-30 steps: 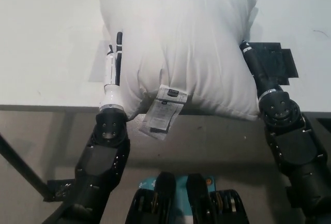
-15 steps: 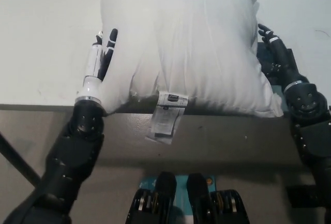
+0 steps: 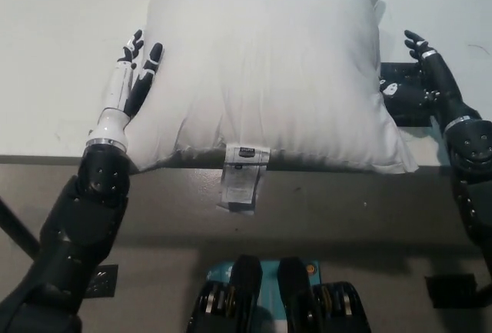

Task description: The robot uses both hands to lift the pillow and then drops it on the table

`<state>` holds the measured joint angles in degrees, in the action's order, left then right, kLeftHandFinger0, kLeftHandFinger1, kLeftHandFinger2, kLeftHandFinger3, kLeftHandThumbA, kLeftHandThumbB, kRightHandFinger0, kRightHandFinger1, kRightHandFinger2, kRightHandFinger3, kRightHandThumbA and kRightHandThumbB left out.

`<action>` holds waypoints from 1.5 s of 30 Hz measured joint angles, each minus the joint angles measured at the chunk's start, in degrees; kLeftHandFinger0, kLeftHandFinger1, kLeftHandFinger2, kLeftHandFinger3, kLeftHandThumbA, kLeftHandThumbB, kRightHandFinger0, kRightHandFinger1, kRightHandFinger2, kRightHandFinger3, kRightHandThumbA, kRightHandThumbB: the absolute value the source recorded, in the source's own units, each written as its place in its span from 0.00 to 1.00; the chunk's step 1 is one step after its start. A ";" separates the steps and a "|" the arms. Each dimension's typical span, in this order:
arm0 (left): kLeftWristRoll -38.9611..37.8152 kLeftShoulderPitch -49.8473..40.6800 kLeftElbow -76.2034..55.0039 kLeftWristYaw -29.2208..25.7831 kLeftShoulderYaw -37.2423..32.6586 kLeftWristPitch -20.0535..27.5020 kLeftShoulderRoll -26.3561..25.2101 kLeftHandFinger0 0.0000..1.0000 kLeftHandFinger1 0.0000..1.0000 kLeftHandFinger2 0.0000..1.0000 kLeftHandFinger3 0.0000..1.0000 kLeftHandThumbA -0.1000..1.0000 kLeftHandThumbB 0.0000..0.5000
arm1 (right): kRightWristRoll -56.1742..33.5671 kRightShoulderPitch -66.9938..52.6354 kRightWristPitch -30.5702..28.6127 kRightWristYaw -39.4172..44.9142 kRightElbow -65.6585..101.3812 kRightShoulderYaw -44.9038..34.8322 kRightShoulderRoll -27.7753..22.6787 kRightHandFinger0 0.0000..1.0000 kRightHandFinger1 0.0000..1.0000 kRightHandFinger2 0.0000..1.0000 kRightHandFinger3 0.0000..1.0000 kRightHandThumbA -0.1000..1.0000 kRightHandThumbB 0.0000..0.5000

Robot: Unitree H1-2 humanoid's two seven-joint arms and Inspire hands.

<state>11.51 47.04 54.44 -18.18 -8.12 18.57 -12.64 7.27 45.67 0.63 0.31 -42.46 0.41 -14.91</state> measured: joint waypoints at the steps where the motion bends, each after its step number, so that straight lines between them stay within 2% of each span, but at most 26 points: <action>1: 0.00 -0.05 0.00 0.03 0.32 0.25 -0.22 1.00 1.00 1.00 1.00 1.00 0.11 | -0.08 -0.18 -0.19 0.04 0.30 -0.05 -0.38 1.00 1.00 1.00 1.00 1.00 0.40; 3: -0.01 -0.23 -0.10 0.12 0.73 0.50 -0.51 1.00 1.00 1.00 1.00 1.00 0.15 | -0.13 -0.36 -0.24 0.05 0.37 -0.09 -0.87 1.00 1.00 1.00 1.00 1.00 0.44; 5: 0.00 -0.62 -0.38 0.16 1.21 0.79 -0.90 1.00 1.00 1.00 1.00 1.00 0.17 | -0.23 -0.65 -0.23 0.06 0.42 -0.22 -1.27 1.00 1.00 1.00 1.00 1.00 0.42; 7: 0.02 -1.07 -1.21 0.17 1.49 0.90 -1.15 1.00 1.00 1.00 1.00 1.00 0.16 | -0.29 -1.23 -0.19 0.08 0.96 -0.36 -1.60 1.00 1.00 1.00 1.00 1.00 0.40; 10: 0.09 -3.53 -5.78 0.21 2.06 0.96 -1.99 1.00 1.00 1.00 1.00 1.00 0.09 | -0.31 -3.77 0.07 0.08 5.51 -0.78 -2.04 1.00 1.00 1.00 1.00 1.00 0.33; 12: -0.01 -5.24 -8.86 0.38 2.54 0.96 -2.13 1.00 1.00 1.00 1.00 1.00 0.17 | -0.32 -5.84 0.34 0.08 9.65 -1.05 -2.07 1.00 1.00 1.00 1.00 1.00 0.44; 13: -0.08 -6.34 -10.95 0.59 2.87 0.95 -2.14 1.00 1.00 1.00 1.00 1.00 0.16 | -0.32 -7.20 0.51 0.10 12.37 -1.13 -2.07 1.00 1.00 1.00 1.00 1.00 0.52; 15: -0.09 -8.68 -14.82 0.73 3.40 0.94 -2.11 1.00 1.00 1.00 1.00 1.00 0.14 | -0.26 -9.69 0.59 0.10 16.89 -1.15 -2.07 1.00 1.00 1.00 1.00 1.00 0.57; 19: -0.10 -13.27 -22.23 1.05 4.73 0.95 -2.09 1.00 1.00 1.00 1.00 1.00 0.14 | -0.25 -13.75 1.00 0.13 25.11 -1.28 -2.17 1.00 1.00 1.00 1.00 1.00 0.58; 20: -0.09 -13.76 -23.23 1.14 5.00 0.95 -2.09 1.00 1.00 1.00 1.00 1.00 0.10 | -0.25 -14.24 1.12 0.14 26.26 -1.32 -2.24 1.00 1.00 1.00 1.00 1.00 0.59; 22: -0.30 -14.95 -25.63 1.47 5.52 0.92 -2.01 1.00 1.00 1.00 1.00 1.00 0.11 | -0.23 -15.29 1.55 0.15 28.57 -1.41 -2.38 1.00 1.00 1.00 1.00 1.00 0.63; 24: -0.86 -17.80 -30.29 1.65 5.88 0.94 -1.76 1.00 1.00 1.00 1.00 1.00 0.11 | -0.24 -17.65 2.04 0.15 33.81 -1.56 -2.50 1.00 1.00 1.00 1.00 1.00 0.61; 26: -1.41 -20.96 -33.94 1.82 6.07 0.98 -1.40 1.00 1.00 1.00 1.00 1.00 0.18 | -0.24 -20.25 2.39 0.17 38.18 -1.76 -2.59 1.00 1.00 1.00 1.00 1.00 0.56; 27: -1.54 -21.90 -34.65 1.88 6.09 0.99 -1.30 1.00 1.00 1.00 1.00 1.00 0.25 | -0.25 -21.04 2.42 0.19 39.33 -1.83 -2.64 1.00 1.00 1.00 1.00 1.00 0.61; 31: -2.81 -30.72 -41.50 2.26 6.19 1.49 0.35 1.00 1.00 1.00 1.00 1.00 0.21 | -0.22 -29.30 2.40 0.24 48.92 -2.45 -3.27 1.00 1.00 1.00 1.00 1.00 0.62; 32: -3.03 -32.64 -42.91 2.26 6.22 1.65 0.84 1.00 1.00 1.00 1.00 1.00 0.16 | -0.19 -31.51 2.37 0.24 51.10 -2.60 -3.45 1.00 1.00 1.00 1.00 1.00 0.60; 35: -3.77 -40.18 -47.10 2.26 6.36 2.99 2.64 1.00 1.00 1.00 1.00 1.00 0.15 | -0.13 -39.06 2.09 0.29 57.73 -3.34 -4.11 1.00 1.00 1.00 1.00 1.00 0.61; 37: -4.05 -42.49 -48.14 2.26 6.50 3.68 3.22 1.00 1.00 1.00 1.00 1.00 0.12 | -0.13 -41.46 2.03 0.38 59.37 -3.57 -4.38 1.00 1.00 1.00 1.00 1.00 0.66; 38: -4.27 -43.85 -48.71 2.25 6.50 4.10 3.70 1.00 1.00 1.00 1.00 1.00 0.12 | 0.86 -42.95 1.22 0.24 59.74 -3.46 -4.57 1.00 1.00 1.00 1.00 1.00 0.60; 39: -4.41 -44.66 -48.89 2.23 6.44 4.40 4.15 1.00 1.00 1.00 1.00 1.00 0.18 | 1.78 -44.22 0.24 0.02 59.58 -3.09 -4.62 1.00 1.00 1.00 1.00 1.00 0.59; 42: -4.78 -47.24 -47.64 2.22 6.11 4.96 5.67 1.00 1.00 1.00 1.00 1.00 0.18 | 4.74 -48.76 -2.69 -0.41 56.74 -0.50 -4.28 1.00 1.00 1.00 1.00 1.00 0.59; 43: -4.91 -47.84 -47.38 2.22 6.05 5.07 5.98 1.00 1.00 1.00 1.00 1.00 0.23 | 5.42 -49.99 -3.22 -0.48 55.93 0.20 -4.06 1.00 1.00 1.00 1.00 1.00 0.49; 44: -5.22 -48.83 -46.67 2.23 5.95 5.32 6.52 1.00 1.00 1.00 1.00 1.00 0.25 | 6.93 -51.82 -4.41 -0.60 54.87 1.08 -3.63 1.00 1.00 1.00 1.00 1.00 0.46; 45: -5.63 -48.47 -44.37 2.27 6.06 5.76 6.96 1.00 1.00 1.00 1.00 1.00 0.23 | 7.79 -52.45 -5.30 -0.83 53.36 1.65 -3.65 1.00 1.00 1.00 1.00 1.00 0.43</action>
<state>5.88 -1.43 10.07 -15.92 -2.05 24.33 -5.68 15.06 -6.78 -4.66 -0.52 10.91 2.07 -18.55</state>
